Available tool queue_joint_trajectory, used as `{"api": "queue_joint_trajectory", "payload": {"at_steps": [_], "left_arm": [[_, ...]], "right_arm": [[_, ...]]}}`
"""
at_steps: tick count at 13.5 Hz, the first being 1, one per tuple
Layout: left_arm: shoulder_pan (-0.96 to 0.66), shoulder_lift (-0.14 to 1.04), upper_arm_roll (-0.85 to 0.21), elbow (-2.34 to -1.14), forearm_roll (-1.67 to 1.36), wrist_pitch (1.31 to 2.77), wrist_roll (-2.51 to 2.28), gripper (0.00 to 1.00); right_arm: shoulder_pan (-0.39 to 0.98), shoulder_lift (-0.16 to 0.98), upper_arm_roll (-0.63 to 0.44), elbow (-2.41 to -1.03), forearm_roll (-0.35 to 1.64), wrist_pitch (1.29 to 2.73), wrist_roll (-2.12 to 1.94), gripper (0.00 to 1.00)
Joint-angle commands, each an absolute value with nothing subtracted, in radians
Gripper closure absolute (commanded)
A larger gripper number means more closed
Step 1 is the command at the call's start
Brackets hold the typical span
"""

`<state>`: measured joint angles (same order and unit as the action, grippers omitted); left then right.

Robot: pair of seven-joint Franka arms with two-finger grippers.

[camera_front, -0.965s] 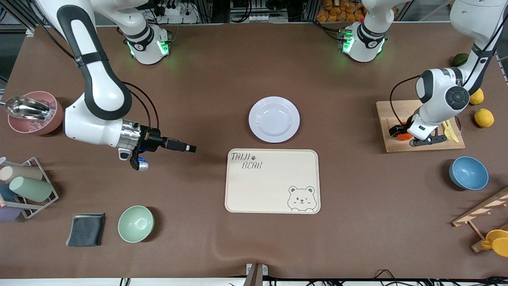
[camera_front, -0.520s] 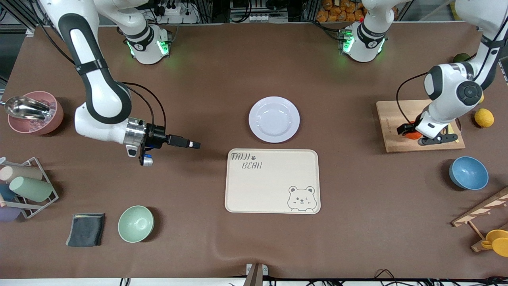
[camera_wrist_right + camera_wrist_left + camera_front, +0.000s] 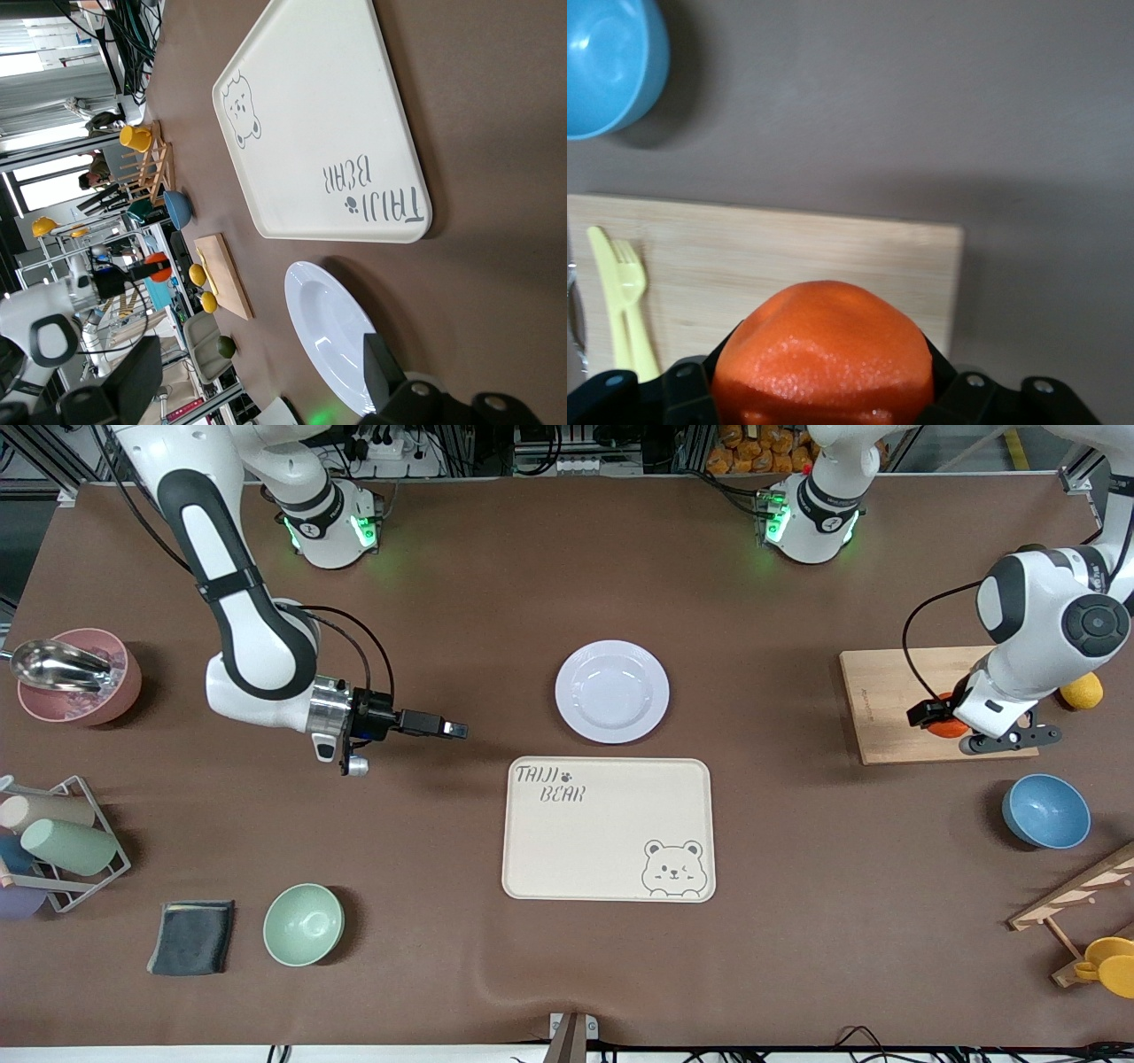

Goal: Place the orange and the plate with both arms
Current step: 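Carry the orange with the left gripper toward the white plate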

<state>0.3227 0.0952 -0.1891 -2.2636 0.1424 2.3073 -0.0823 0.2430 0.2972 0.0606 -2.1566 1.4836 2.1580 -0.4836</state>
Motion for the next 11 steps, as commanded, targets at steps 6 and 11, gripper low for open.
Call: {"api": "queue_joint_trajectory", "payload": {"at_steps": [6,11], "left_arm": [[0.327,0.092,-0.516,-2.217,0.094,2.197,-0.470,0.94],[0.321,0.138,-0.806,-2.183,0.092,2.189,-0.831,0.94]], "right_arm": [[0.291,0.322,0.055,-2.178,1.595,2.209,-0.584,0.00],[0.319,0.333,0.055,-2.177,1.598,2.241,-0.597,0.00]]}}
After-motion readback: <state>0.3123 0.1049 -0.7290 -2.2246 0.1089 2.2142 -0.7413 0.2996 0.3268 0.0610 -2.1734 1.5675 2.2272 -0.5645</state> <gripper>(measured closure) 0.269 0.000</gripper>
